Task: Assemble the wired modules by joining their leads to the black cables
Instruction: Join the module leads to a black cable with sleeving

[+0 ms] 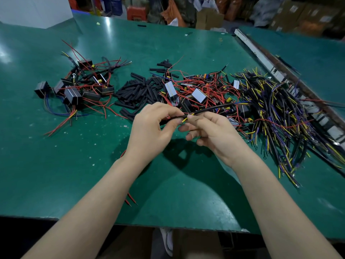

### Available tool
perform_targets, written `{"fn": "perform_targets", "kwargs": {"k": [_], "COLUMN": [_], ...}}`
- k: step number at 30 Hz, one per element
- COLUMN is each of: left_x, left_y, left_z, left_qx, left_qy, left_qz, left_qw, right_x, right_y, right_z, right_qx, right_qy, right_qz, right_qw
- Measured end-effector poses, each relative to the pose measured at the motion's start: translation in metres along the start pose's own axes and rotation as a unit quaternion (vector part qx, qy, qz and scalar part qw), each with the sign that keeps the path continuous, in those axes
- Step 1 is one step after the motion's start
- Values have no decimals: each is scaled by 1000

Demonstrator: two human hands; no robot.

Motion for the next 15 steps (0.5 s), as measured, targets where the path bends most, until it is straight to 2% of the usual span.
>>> {"fn": "perform_targets", "kwargs": {"k": [11,15], "left_x": [0,4], "left_y": [5,1], "left_z": [-1,3], "left_qx": [-9,-17], "left_qy": [-52,-20], "left_qz": [-85,-53], "left_qw": [995,998], "right_x": [-2,2], "right_y": [-1,-3], "right_z": [0,2], "right_qx": [-24,-8], "right_qy": [-82,-115], "right_qz": [-54,-33], "right_qw": [995,993]}}
Point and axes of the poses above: each hand's wrist, its own y-axis away from the middle knuckle, its own z-axis out of the back of the hand, x = y × z, the point moved 4 cm from there along -y, towards the middle knuckle, and after that the axes turned 15 degrees about -x, right-handed, at the moved point
